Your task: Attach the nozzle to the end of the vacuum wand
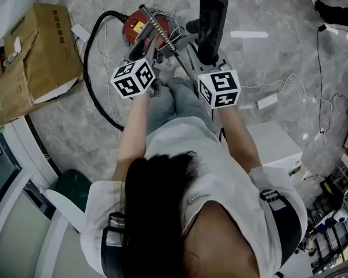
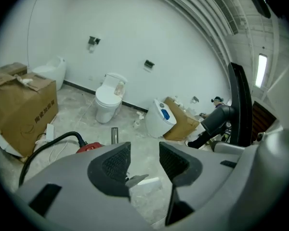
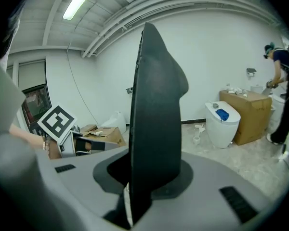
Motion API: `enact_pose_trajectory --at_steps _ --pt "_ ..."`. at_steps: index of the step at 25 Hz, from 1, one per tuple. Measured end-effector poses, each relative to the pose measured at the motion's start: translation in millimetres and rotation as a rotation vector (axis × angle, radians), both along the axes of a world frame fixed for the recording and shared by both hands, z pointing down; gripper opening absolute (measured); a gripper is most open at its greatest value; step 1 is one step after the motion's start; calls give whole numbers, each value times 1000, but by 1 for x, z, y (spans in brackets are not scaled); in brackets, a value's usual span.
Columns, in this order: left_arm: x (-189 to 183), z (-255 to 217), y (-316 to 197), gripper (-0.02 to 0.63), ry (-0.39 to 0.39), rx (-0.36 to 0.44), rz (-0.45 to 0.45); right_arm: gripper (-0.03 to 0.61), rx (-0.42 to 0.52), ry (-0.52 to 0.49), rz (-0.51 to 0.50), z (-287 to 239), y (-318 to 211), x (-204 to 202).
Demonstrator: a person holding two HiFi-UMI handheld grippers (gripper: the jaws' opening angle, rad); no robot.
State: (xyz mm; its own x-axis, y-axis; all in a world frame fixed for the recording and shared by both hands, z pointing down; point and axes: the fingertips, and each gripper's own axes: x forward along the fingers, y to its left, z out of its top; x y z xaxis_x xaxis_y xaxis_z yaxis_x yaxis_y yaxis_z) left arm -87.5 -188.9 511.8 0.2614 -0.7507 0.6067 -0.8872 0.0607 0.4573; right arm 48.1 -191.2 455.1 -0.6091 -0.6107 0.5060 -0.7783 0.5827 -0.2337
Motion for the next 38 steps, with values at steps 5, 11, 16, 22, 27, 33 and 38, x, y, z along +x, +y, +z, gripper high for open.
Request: enact_pose_trajectory --at_steps 5,11,16,22,27,33,38 --pt "7 26 -26 259 38 -25 -16 92 1 3 6 6 -19 11" --pt "0 69 -48 324 24 -98 -48 92 -5 -9 27 10 -36 4" --pt "7 119 -56 345 79 -194 -48 91 1 -11 -14 7 -41 -8" --pt "4 167 -66 354 50 -258 -17 91 -13 4 -36 22 -53 -20" --pt "-9 204 -77 356 42 -294 -10 91 -34 24 -66 43 -59 -29" --pt "-18 230 -86 362 -18 -322 26 91 -43 12 -73 52 -69 -39" --pt "-8 252 -96 362 24 -330 69 91 -48 -3 -77 58 -73 -50"
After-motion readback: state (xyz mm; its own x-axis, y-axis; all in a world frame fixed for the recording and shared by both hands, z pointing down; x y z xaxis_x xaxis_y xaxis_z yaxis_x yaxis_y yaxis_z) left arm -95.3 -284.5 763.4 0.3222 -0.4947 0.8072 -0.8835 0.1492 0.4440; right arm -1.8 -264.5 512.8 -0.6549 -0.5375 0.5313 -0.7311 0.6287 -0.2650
